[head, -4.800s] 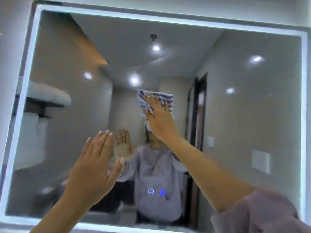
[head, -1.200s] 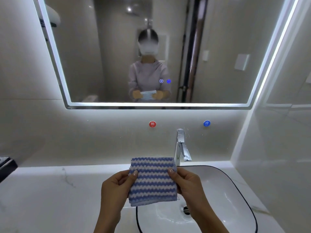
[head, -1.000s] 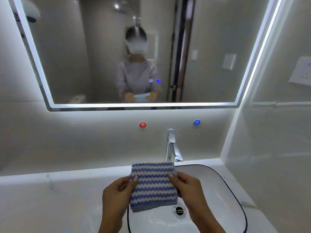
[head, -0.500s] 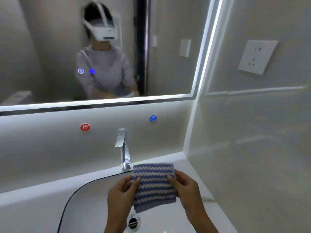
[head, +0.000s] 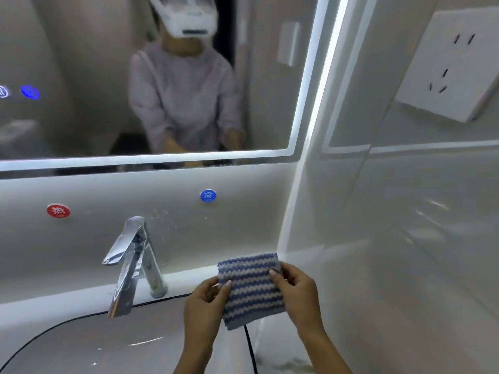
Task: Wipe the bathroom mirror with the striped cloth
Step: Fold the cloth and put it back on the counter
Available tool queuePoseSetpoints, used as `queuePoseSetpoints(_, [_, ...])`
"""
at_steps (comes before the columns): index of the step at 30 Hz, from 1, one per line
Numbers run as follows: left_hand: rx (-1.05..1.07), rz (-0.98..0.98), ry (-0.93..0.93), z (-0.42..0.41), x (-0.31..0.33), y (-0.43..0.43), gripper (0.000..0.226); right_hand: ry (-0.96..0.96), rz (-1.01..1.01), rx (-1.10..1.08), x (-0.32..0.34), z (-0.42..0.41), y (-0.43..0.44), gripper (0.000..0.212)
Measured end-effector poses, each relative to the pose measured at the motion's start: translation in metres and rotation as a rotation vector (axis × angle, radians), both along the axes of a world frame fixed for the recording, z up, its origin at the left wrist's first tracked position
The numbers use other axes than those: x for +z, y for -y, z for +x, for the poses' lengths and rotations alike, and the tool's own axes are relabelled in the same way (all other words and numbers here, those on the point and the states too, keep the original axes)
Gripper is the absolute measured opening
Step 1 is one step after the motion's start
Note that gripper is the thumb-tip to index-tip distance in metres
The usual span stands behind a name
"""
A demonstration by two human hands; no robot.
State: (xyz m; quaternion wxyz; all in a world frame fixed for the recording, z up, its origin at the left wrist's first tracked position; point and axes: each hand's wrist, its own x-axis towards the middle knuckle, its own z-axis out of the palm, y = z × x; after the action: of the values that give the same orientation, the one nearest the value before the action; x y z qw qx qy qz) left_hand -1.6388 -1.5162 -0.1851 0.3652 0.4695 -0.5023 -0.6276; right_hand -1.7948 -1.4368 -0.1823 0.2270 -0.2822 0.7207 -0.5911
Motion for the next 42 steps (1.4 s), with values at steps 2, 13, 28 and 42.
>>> queuePoseSetpoints(2, [-0.002,-0.027,0.056,-0.015,-0.009,0.01,0.013,0.004,0.018,-0.018,-0.011,-0.013,0.013,0.014])
queuePoseSetpoints(13, [-0.019,-0.057,0.324,-0.107,-0.069,0.072,0.023,0.047,0.142,-0.142,-0.087,-0.083,0.081,0.012])
queuePoseSetpoints(28, [-0.154,0.04,0.719,-0.133,-0.143,0.099,0.024,0.182,0.355,-0.046,-0.174,-0.098,0.104,0.01])
queuePoseSetpoints(42, [-0.363,0.205,0.865,-0.135,-0.157,0.102,0.034,-0.084,0.396,-0.047,-0.184,-0.09,0.099,0.015])
